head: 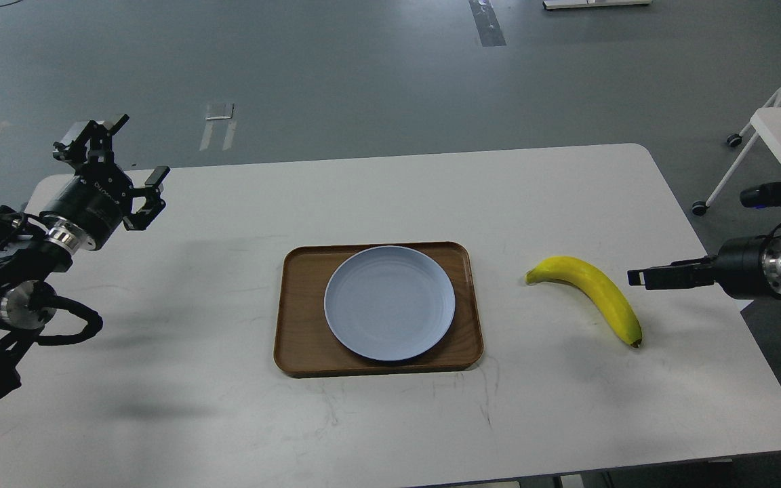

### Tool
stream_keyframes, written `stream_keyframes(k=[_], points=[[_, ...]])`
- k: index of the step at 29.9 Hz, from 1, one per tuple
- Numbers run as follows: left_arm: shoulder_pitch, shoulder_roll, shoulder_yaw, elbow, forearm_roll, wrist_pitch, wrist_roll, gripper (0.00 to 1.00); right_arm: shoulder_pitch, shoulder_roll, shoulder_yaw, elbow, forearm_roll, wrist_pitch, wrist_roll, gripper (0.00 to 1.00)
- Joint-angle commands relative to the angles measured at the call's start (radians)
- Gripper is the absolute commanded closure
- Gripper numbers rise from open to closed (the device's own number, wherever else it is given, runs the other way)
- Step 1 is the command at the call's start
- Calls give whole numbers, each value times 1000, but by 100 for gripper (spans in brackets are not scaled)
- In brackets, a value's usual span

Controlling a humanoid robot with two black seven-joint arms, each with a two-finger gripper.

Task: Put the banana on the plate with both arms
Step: 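Reach the right gripper to the yellow banana and grasp it, then lift the banana with the right gripper and carry it over the plate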

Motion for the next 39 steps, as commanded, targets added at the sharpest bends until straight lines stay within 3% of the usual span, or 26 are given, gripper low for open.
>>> stream_keyframes(k=[1, 10, 19, 22, 24, 25, 27, 32, 39], points=[[0, -1, 0, 0, 0, 0, 0, 2, 19, 61, -38, -54, -4, -46, 0, 0], [0, -2, 0, 0, 0, 0, 0, 2, 20, 203, -90, -148, -4, -89, 0, 2], [-1, -1, 0, -1, 0, 0, 0, 2, 16, 228, -203, -170, -3, -202, 0, 11], [-1, -1, 0, -1, 0, 0, 0, 2, 13, 227, -213, -170, -3, -209, 0, 42], [-1, -1, 0, -1, 0, 0, 0, 2, 13, 227, -216, -170, -3, -210, 0, 71], [-1, -1, 0, -1, 0, 0, 0, 2, 13, 227, -216, -170, -3, -210, 0, 72], [-1, -1, 0, -1, 0, 0, 0, 2, 13, 222, -215, -165, -3, -210, 0, 89], [-1, 1, 0, -1, 0, 0, 0, 2, 23, 207, -216, -153, -3, -210, 0, 100], [-4, 11, -3, -18, -2, 0, 0, 2, 115, 130, -213, -30, 0, -210, 0, 100]])
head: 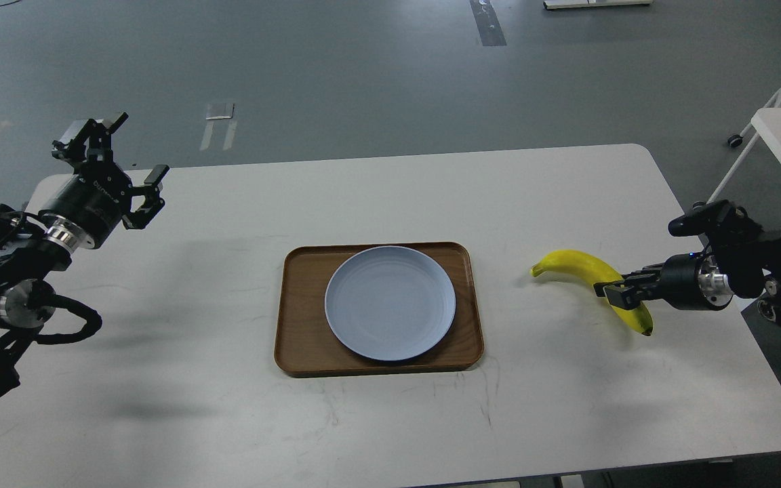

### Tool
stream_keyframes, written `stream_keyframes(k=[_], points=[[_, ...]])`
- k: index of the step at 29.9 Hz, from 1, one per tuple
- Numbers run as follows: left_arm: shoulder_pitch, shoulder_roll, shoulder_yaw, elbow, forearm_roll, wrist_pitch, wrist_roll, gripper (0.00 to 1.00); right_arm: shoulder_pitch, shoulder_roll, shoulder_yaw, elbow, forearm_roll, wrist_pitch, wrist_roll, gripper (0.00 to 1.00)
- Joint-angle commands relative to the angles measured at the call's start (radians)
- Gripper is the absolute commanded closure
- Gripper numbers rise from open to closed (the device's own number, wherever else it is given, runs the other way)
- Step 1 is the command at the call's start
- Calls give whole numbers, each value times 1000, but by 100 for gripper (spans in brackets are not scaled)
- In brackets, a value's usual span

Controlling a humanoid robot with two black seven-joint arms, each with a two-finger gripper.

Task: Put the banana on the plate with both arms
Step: 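Lift the banana with the right gripper and carry it over the plate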

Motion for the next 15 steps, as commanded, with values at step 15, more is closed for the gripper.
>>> stream_keyframes(k=[15], points=[[-11, 2, -2, -5, 0, 0, 0, 2, 282, 236, -78, 54, 111, 103, 0, 100]])
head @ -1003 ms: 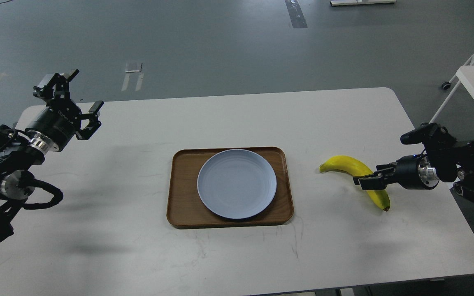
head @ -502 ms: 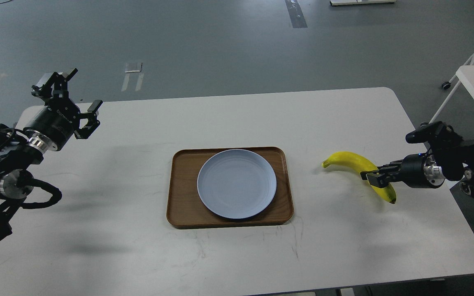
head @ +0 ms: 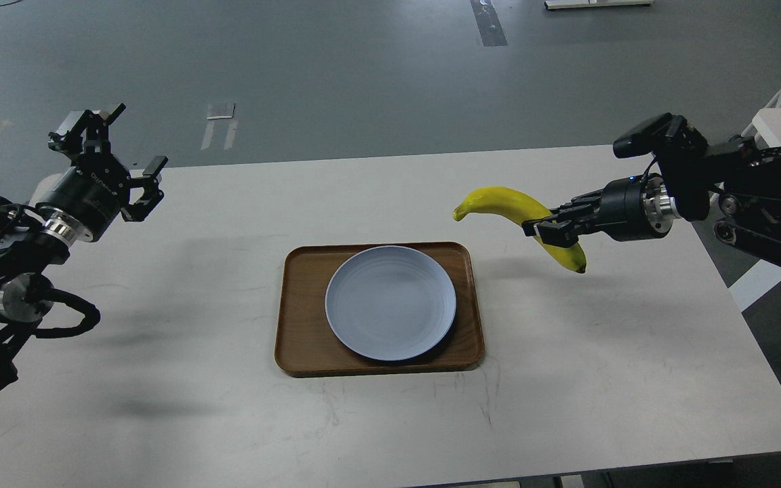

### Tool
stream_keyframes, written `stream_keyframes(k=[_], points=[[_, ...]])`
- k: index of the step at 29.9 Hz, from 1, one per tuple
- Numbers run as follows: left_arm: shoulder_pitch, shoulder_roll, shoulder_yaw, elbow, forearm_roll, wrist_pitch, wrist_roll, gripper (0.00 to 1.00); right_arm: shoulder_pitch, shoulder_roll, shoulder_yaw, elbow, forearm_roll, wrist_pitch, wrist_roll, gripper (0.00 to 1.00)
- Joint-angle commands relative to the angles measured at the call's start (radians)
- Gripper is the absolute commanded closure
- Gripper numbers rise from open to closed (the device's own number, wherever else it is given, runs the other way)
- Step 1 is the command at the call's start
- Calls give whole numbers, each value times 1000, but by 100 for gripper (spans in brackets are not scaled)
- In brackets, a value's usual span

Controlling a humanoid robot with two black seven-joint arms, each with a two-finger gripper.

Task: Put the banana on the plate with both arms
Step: 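Lift the banana with the right gripper and carry it over the plate, then lower the banana onto the plate and open the right gripper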

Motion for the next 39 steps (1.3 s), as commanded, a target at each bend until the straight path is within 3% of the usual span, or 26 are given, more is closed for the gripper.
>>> stream_keyframes(k=[1, 9, 17, 25, 29, 33, 37, 38, 39], points=[[0, -2, 3, 0, 0, 0, 0, 2, 16, 183, -70, -125, 72, 4, 0, 100], [0, -2, 3, 0, 0, 0, 0, 2, 6, 401, -154, -251, 155, -2, 0, 100], [0, -4, 3, 0, 0, 0, 0, 2, 2, 484, -200, -299, 193, -10, 0, 98], [0, -2, 3, 0, 0, 0, 0, 2, -18, 521, -206, -306, 251, -10, 0, 82], [0, -2, 2, 0, 0, 0, 0, 2, -24, 521, -232, -305, 251, -10, 0, 64], [0, -4, 2, 0, 0, 0, 0, 2, -27, 521, -232, -305, 253, -13, 0, 55], [0, -4, 2, 0, 0, 0, 0, 2, -27, 521, -231, -306, 253, -22, 0, 24], [0, -2, 2, 0, 0, 0, 0, 2, -27, 521, -229, -306, 253, -25, 0, 10], [0, -2, 2, 0, 0, 0, 0, 2, -27, 521, -226, -306, 253, -23, 0, 5]])
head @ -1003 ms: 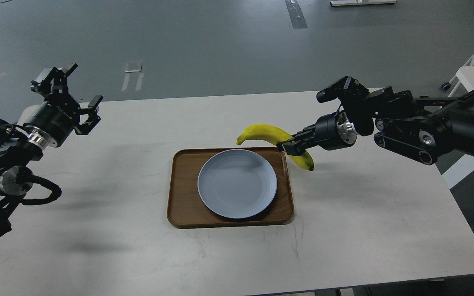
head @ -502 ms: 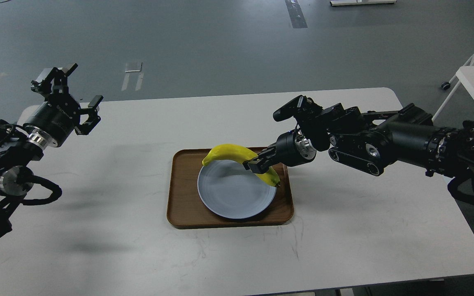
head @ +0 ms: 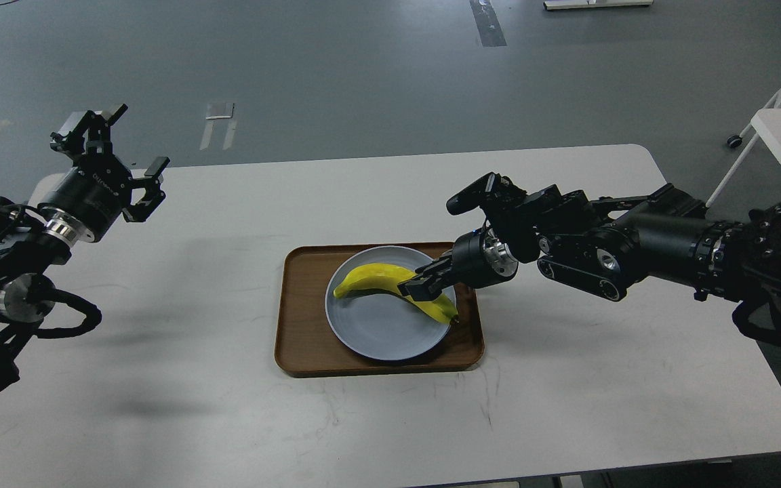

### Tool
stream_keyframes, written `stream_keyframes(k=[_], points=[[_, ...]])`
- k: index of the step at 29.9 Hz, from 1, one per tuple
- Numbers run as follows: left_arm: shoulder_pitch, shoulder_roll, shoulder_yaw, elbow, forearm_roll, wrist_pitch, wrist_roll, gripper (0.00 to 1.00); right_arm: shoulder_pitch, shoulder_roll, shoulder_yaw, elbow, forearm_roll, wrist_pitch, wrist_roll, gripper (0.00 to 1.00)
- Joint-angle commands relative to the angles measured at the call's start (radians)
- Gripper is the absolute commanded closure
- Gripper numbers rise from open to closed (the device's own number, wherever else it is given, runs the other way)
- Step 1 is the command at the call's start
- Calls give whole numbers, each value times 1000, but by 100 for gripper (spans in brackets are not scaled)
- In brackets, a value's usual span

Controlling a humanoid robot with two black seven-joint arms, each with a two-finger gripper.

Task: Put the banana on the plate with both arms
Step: 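Lower the banana onto the plate and open the right gripper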

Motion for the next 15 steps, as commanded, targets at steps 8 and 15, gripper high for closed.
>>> stream_keyframes(k=[8, 15], points=[[-1, 7, 0, 0, 0, 0, 0, 2, 32, -135, 159, 10, 139, -2, 0, 3], [0, 1, 2, 0, 1, 0, 0, 2, -69, -306, 397, 46, 515, -1, 0, 1]])
